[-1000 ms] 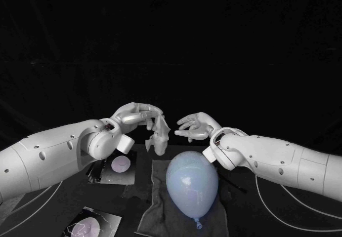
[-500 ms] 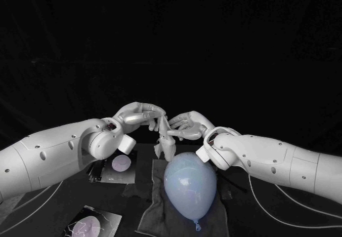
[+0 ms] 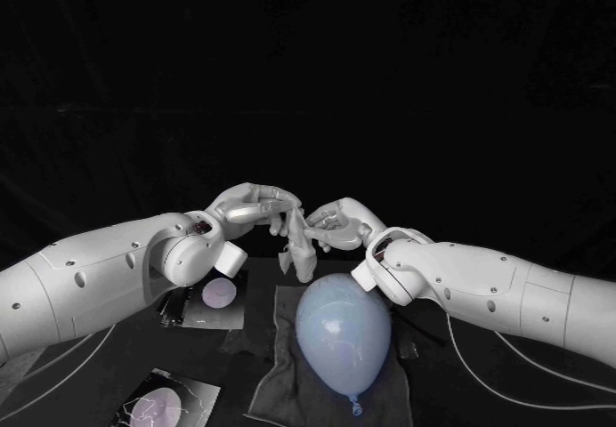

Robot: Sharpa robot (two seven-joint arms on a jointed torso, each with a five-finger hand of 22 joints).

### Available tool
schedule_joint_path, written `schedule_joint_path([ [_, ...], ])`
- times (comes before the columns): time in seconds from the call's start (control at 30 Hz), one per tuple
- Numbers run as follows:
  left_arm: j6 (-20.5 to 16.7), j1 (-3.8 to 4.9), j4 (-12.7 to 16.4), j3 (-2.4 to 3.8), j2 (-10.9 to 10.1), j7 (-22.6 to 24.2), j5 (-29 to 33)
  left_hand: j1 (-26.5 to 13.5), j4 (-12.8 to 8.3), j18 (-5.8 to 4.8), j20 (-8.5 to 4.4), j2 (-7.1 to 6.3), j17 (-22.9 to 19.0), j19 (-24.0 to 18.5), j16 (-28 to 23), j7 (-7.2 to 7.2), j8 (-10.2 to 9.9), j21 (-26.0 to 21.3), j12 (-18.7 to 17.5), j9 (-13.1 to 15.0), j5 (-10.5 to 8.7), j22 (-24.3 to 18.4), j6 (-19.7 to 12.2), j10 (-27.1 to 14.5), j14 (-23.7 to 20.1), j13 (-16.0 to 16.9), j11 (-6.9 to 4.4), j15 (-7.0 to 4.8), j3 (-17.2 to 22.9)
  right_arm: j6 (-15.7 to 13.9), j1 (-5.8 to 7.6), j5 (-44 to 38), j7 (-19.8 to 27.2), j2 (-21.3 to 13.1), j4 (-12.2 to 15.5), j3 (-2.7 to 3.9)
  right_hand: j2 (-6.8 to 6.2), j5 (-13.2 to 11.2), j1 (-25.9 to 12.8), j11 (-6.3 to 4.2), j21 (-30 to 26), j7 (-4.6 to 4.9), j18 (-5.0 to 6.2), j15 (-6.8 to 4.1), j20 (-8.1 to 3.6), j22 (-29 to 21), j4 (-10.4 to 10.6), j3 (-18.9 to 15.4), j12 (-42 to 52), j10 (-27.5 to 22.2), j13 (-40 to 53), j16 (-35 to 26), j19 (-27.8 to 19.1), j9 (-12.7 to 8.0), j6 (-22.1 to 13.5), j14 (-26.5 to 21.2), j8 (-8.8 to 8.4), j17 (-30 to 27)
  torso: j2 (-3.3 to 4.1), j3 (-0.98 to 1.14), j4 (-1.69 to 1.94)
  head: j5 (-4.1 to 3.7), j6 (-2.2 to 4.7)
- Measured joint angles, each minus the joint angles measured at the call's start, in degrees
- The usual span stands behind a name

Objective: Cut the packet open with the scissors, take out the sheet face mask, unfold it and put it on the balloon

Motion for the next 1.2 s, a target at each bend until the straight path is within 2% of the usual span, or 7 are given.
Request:
schedule_joint_path([
  [0.17, -0.1, 0.01, 0.0, 0.0, 0.0, 0.0, 0.0, 0.1, 0.0, -0.01, 0.0, -0.06, 0.0, 0.0, 0.0, 0.01, 0.0, 0.0, 0.0, 0.0, 0.0, 0.1, 0.0, 0.0, 0.1, 0.0, 0.0, 0.08, 0.0, -0.4, -0.02, -0.4, 0.4, 0.0, 0.1, 0.0, 0.78, -0.3, -0.8, -0.55, 5.2, -0.23, -0.19, -0.68, -0.83, 3.4, -0.6, 3.5, -0.1, 1.9, -0.8, 0.5, 1.7, 1.0, 0.2, 1.6, 1.14, -1.3, -0.01, 0.03, -0.01, -0.03, -0.05],
  [0.27, -0.2, 0.01, -0.2, 0.0, -0.1, 0.0, -0.1, 0.1, 0.0, -0.02, 0.0, -0.06, 0.0, 0.0, 0.1, 0.01, 0.0, 0.0, 0.0, 0.0, 0.0, 0.1, 0.0, 0.2, 0.1, 0.0, -0.2, 0.09, 0.0, -1.1, -0.04, -0.6, 0.7, -0.4, 0.3, 0.02, 1.15, -0.4, -1.2, -0.29, 6.6, -0.23, -0.29, -0.68, -0.87, 4.3, -0.8, 4.5, -0.2, 2.2, -1.0, 0.7, 2.3, 1.3, 0.2, 2.0, 1.47, -1.7, -0.01, 0.03, -0.02, -0.03, -0.1],
  [0.47, -1.5, 0.01, -0.3, 0.01, -0.5, 0.0, -0.4, 0.3, 0.0, -0.04, 0.0, -0.31, 0.0, 0.0, 0.6, 0.05, 0.0, 0.4, 0.0, 0.0, 0.0, 0.2, -0.1, 0.2, 0.1, 0.0, -0.2, 0.1, 0.0, -2.7, -0.03, -1.2, 0.9, -1.8, 1.3, 0.2, 0.62, -0.1, -1.9, -0.25, 9.2, -0.23, -0.6, -0.97, -1.03, 5.9, -1.6, 5.8, -0.2, 2.7, -1.2, 1.3, 3.5, 1.8, 0.2, 2.4, 1.98, -2.2, -0.03, 0.03, -0.02, 0.02, -0.19],
  [0.67, -4.9, 0.01, -0.3, -0.02, -0.6, -0.3, -1.8, 0.3, 0.0, -0.07, 0.0, -0.35, 0.0, 0.0, 0.7, 0.18, 0.0, 0.4, 0.0, 0.0, -0.01, 0.2, -0.2, 0.2, 0.1, 0.0, -0.2, 0.1, 0.0, -3.7, 0.47, -2.9, 0.6, -3.4, 3.1, 0.46, 0.31, -0.1, -2.2, -0.45, 11.0, -0.24, -0.64, -1.09, -1.09, 6.6, -2.1, 6.4, -0.3, 2.9, -1.4, 1.4, 4.2, 2.0, 0.2, 2.7, 2.31, -2.5, -0.1, 0.02, -0.07, 0.1, -0.17],
  [0.7, -5.5, 0.01, -0.3, -0.03, -0.6, -0.4, -2.1, 0.3, 0.0, -0.3, 0.0, -0.35, 0.0, 0.0, 0.7, 0.16, 0.0, 0.4, 0.0, 0.0, -0.01, 0.2, -0.2, 0.2, 0.1, 0.0, -0.2, 0.11, 0.0, -3.7, 0.65, -3.3, 0.5, -3.6, 3.3, 0.51, 0.31, -0.1, -2.2, -0.43, 11.3, -0.24, -0.65, -0.97, -1.21, 6.6, -2.2, 6.5, -0.3, 3.1, -1.4, 1.6, 4.3, 2.1, 0.2, 2.8, 2.33, -2.5, -0.12, 0.01, -0.07, 0.1, -0.15],
  [0.9, -8.9, -0.02, -0.7, -0.06, -0.2, -1.0, -3.6, 0.3, 0.0, 0.3, 0.0, -0.35, 0.0, 0.0, 1.0, 0.36, -0.1, 0.4, 0.0, 0.0, -0.01, 0.3, -0.5, 0.7, 0.1, 0.1, -0.1, 0.12, 0.0, -3.2, 2.72, -8.2, -1.7, -4.1, 3.9, 0.84, -0.08, -0.1, -2.6, -0.15, 13.7, -0.41, -1.02, -1.2, -1.31, 6.6, -2.9, 7.5, -0.4, 3.4, -1.5, 2.0, 5.9, 2.3, 0.4, 3.2, 2.83, -2.8, -0.2, -0.01, -0.06, 0.04, -0.05],
  [1.2, -12.3, -0.06, -1.9, -0.11, 1.1, -1.9, -5.0, 0.3, 0.0, 0.29, -0.21, -0.35, -0.2, 0.2, 1.6, 0.55, -0.2, 0.7, 0.0, 0.0, -0.01, 0.3, -0.7, 1.6, 0.2, 0.2, -0.29, 0.21, 0.0, -0.1, 6.2, -20.2, -7.7, -3.7, 3.1, 0.9, -0.54, -0.2, -3.6, -0.4, 19.1, -0.63, -1.03, -1.6, -1.69, 6.6, -3.7, 8.6, -0.4, 4.2, -1.4, 2.3, 9.3, 3.0, 0.6, 4.2, 3.63, -3.5, -0.32, -0.14, -0.12, -0.09, 0.25],
])
